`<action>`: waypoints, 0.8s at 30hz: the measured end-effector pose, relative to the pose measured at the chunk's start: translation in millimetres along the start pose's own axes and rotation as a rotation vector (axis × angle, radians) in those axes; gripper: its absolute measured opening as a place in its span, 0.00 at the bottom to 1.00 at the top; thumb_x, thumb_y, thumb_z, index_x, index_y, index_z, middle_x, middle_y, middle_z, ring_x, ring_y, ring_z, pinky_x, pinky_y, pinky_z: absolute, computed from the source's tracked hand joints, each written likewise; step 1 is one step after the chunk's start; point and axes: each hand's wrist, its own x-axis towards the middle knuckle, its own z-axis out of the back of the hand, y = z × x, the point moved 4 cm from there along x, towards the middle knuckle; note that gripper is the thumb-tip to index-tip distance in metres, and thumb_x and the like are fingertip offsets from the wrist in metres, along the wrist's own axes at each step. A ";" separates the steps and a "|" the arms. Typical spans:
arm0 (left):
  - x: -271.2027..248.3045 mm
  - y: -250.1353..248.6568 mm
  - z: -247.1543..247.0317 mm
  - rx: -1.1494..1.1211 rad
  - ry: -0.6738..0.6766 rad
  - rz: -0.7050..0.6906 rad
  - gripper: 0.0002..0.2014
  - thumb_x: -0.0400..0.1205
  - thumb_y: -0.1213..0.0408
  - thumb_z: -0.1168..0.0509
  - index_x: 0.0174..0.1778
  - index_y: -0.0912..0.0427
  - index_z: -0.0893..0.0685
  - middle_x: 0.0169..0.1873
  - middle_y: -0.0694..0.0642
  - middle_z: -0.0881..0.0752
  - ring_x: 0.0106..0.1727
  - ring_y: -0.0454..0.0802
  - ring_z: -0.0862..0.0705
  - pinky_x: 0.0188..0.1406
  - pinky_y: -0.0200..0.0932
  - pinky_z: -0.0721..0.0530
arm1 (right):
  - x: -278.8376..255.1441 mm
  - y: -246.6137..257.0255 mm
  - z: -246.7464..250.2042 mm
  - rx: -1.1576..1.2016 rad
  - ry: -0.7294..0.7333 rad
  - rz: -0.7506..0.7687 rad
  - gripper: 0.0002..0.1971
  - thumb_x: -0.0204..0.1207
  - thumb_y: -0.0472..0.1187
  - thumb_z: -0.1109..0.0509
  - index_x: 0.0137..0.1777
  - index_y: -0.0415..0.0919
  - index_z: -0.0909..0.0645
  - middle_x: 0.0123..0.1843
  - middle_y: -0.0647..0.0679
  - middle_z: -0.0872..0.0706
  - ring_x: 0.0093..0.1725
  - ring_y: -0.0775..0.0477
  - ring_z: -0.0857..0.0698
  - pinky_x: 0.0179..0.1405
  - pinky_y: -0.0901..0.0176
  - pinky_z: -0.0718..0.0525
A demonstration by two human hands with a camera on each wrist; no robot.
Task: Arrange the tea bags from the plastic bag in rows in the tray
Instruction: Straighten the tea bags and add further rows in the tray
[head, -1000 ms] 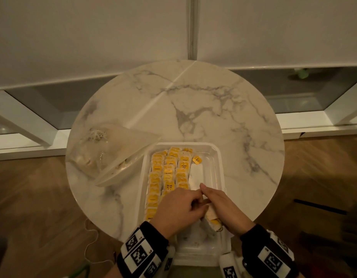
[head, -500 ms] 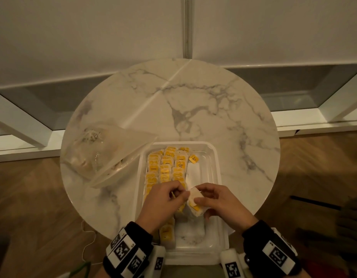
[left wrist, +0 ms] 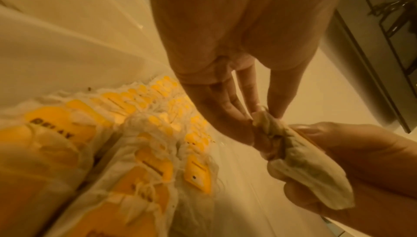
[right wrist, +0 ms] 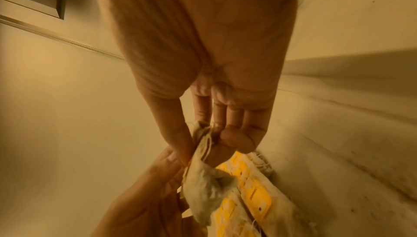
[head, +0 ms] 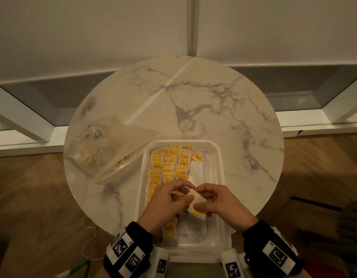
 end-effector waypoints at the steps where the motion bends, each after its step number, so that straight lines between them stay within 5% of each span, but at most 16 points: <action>1: 0.3 0.7 1.2 -0.011 -0.014 0.004 0.09 0.79 0.67 0.26 0.52 0.48 0.10 0.42 0.52 0.11 0.32 0.55 0.13 0.26 0.38 0.17 | -0.4 -0.1 -1.1 -0.001 0.013 -0.001 0.16 0.69 0.25 0.22 0.57 0.35 0.15 0.51 0.30 0.11 0.36 0.47 0.16 0.30 0.62 0.21; 4: 1.7 1.3 2.8 -0.017 -0.047 0.023 0.08 0.78 0.66 0.25 0.47 0.47 0.10 0.39 0.51 0.10 0.32 0.61 0.13 0.21 0.41 0.18 | -1.3 -0.3 -2.3 -0.008 0.037 0.000 0.18 0.68 0.25 0.21 0.58 0.36 0.15 0.49 0.33 0.10 0.36 0.48 0.15 0.31 0.62 0.20; 9: 4.0 2.4 3.5 -0.028 -0.070 0.030 0.05 0.78 0.65 0.25 0.44 0.50 0.11 0.37 0.48 0.09 0.29 0.48 0.14 0.21 0.43 0.18 | -1.5 0.1 -1.1 -0.010 0.015 0.006 0.18 0.69 0.27 0.21 0.59 0.37 0.15 0.50 0.34 0.09 0.38 0.47 0.16 0.33 0.62 0.20; 12: 3.5 -0.1 1.6 0.003 -0.079 -0.001 0.08 0.78 0.65 0.25 0.48 0.48 0.12 0.39 0.45 0.10 0.32 0.42 0.13 0.32 0.40 0.15 | -0.9 -1.1 -0.1 0.031 -0.006 -0.001 0.16 0.72 0.26 0.24 0.58 0.37 0.14 0.48 0.35 0.09 0.37 0.48 0.16 0.32 0.64 0.20; 17: 0.1 -12.1 -2.9 0.125 0.002 -0.243 0.18 0.77 0.66 0.24 0.61 0.47 0.12 0.56 0.42 0.14 0.58 0.42 0.15 0.53 0.35 0.15 | -1.4 -5.9 2.6 0.142 -0.023 -0.023 0.17 0.73 0.23 0.28 0.60 0.37 0.15 0.44 0.37 0.11 0.35 0.47 0.17 0.30 0.63 0.20; 24: -3.1 -13.9 -2.4 0.151 0.077 -0.245 0.17 0.73 0.59 0.22 0.58 0.47 0.10 0.59 0.35 0.17 0.63 0.39 0.18 0.57 0.34 0.17 | -2.7 -7.5 0.8 0.224 0.011 -0.040 0.17 0.73 0.24 0.28 0.62 0.33 0.18 0.43 0.38 0.11 0.32 0.50 0.17 0.28 0.64 0.20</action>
